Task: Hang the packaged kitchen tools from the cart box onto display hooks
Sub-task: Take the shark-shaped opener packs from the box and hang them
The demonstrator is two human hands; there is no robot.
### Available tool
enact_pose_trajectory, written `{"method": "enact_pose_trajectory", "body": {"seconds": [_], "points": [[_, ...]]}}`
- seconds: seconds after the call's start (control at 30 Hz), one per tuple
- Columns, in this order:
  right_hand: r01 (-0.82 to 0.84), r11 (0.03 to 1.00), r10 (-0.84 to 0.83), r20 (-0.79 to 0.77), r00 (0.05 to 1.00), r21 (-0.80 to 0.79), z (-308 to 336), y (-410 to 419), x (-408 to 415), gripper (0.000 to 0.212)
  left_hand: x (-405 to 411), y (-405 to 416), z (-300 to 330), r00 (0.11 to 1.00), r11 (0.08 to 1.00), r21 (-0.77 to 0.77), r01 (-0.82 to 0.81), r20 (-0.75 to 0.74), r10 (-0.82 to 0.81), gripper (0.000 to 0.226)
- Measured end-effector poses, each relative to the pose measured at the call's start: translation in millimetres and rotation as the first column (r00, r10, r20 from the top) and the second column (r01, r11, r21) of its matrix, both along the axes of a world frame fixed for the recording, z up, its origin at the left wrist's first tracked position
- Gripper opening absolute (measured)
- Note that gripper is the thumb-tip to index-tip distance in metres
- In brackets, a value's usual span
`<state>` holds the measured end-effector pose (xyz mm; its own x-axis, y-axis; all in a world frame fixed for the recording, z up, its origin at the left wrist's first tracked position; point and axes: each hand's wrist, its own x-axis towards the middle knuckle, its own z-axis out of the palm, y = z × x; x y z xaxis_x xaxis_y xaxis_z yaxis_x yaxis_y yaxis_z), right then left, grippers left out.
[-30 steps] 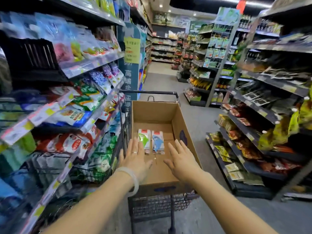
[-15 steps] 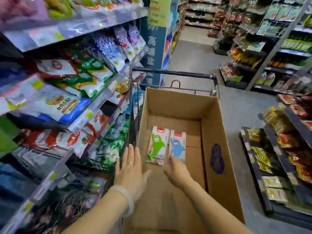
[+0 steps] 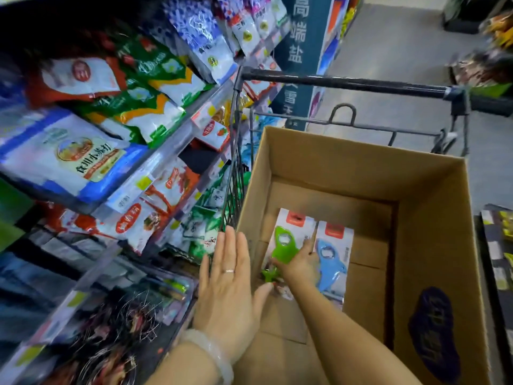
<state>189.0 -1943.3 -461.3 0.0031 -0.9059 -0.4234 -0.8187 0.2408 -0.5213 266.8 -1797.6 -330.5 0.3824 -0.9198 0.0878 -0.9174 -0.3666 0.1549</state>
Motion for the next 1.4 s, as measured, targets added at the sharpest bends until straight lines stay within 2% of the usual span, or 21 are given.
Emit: {"method": "enact_pose_trajectory", "body": {"seconds": [0.1,0.17,0.33,0.4,0.47,0.57,0.63,0.67,0.73,0.8,0.83,0.87,0.93,0.97,1.0,1.03,1.1,1.17,1.2,1.3,1.4], "points": [[0.071,0.995,-0.076,0.068,0.995,0.071,-5,-13,-3,0.114,-3,-3,-2,1.0,0.999,0.038,-0.022,0.013,0.021,0.074],[0.084,0.993,-0.092,0.097,0.991,0.082,-3,-15,-10,0.104,-5,-3,-3,1.0,0.999,0.043,-0.017,-0.012,0.018,0.075],[0.072,0.985,-0.115,0.28,0.953,0.159,9,-12,-37,0.047,-15,-7,11,0.999,0.996,0.083,0.039,-0.023,-0.038,0.077],[0.104,0.978,-0.168,0.393,0.904,0.179,26,-12,-50,0.026,-20,-13,24,0.991,0.992,0.089,0.086,-0.106,-0.076,0.075],[0.124,0.976,-0.205,0.565,0.799,0.179,56,-15,-63,0.024,-24,-21,30,0.955,0.993,0.038,0.109,-0.282,-0.094,0.077],[0.004,0.987,-0.143,0.85,0.506,0.163,120,-16,-76,0.028,-28,-38,42,0.844,0.999,0.017,0.031,-0.535,-0.017,0.087],[-0.159,0.983,-0.021,0.915,0.404,0.093,159,-12,-76,0.025,-29,-52,49,0.704,0.998,-0.058,-0.037,-0.71,-0.015,0.092],[-0.222,0.973,0.039,0.915,0.401,0.055,171,-9,-74,0.025,-29,-57,50,0.615,0.991,-0.098,-0.087,-0.788,-0.024,0.09],[-0.281,0.96,0.113,0.905,0.411,0.008,187,-6,-67,0.018,-27,-67,51,0.502,0.96,-0.158,-0.23,-0.865,-0.022,0.078],[-0.244,0.97,0.079,0.912,0.403,0.024,190,-13,-62,0.007,-21,-70,52,0.489,0.94,-0.184,-0.289,-0.872,-0.021,0.074],[-0.178,0.982,0.024,0.906,0.423,0.057,184,-21,-61,0.014,-18,-69,50,0.493,0.937,-0.193,-0.292,-0.87,-0.026,0.075],[-0.085,0.993,-0.033,0.872,0.489,0.085,170,-30,-62,0.019,-16,-68,49,0.49,0.94,-0.182,-0.29,-0.872,-0.018,0.075],[0.075,0.995,-0.096,0.635,0.767,0.061,128,-44,-68,0.022,-9,-61,43,0.485,0.943,-0.161,-0.29,-0.875,0.0,0.075],[0.077,0.995,-0.096,0.461,0.882,0.06,106,-43,-72,0.025,-6,-57,41,0.494,0.941,-0.165,-0.295,-0.87,0.002,0.075],[0.022,0.994,-0.056,0.32,0.946,0.109,84,-37,-73,0.031,-3,-54,38,0.508,0.937,-0.166,-0.309,-0.861,0.015,0.074],[-0.05,0.98,0.002,0.245,0.97,0.192,69,-28,-72,0.041,0,-52,37,0.519,0.93,-0.175,-0.324,-0.854,0.021,0.073],[-0.112,0.945,0.027,0.267,0.963,0.307,47,-11,-59,0.06,3,-49,36,0.529,0.916,-0.184,-0.357,-0.848,0.036,0.07],[-0.081,0.964,0.0,0.307,0.952,0.252,31,-2,-38,0.077,5,-49,35,0.536,0.907,-0.206,-0.368,-0.844,0.025,0.066],[-0.046,0.98,-0.009,0.275,0.961,0.194,23,-1,-28,0.08,6,-50,32,0.534,0.905,-0.213,-0.368,-0.845,0.019,0.065],[0.094,0.993,-0.096,0.027,0.995,0.068,23,-4,-4,0.049,8,-50,27,0.514,0.897,-0.228,-0.378,-0.858,-0.002,0.061],[0.197,0.977,-0.2,0.028,0.979,0.079,23,-10,2,0.035,11,-48,23,0.506,0.891,-0.238,-0.387,-0.863,-0.011,0.064]]}}
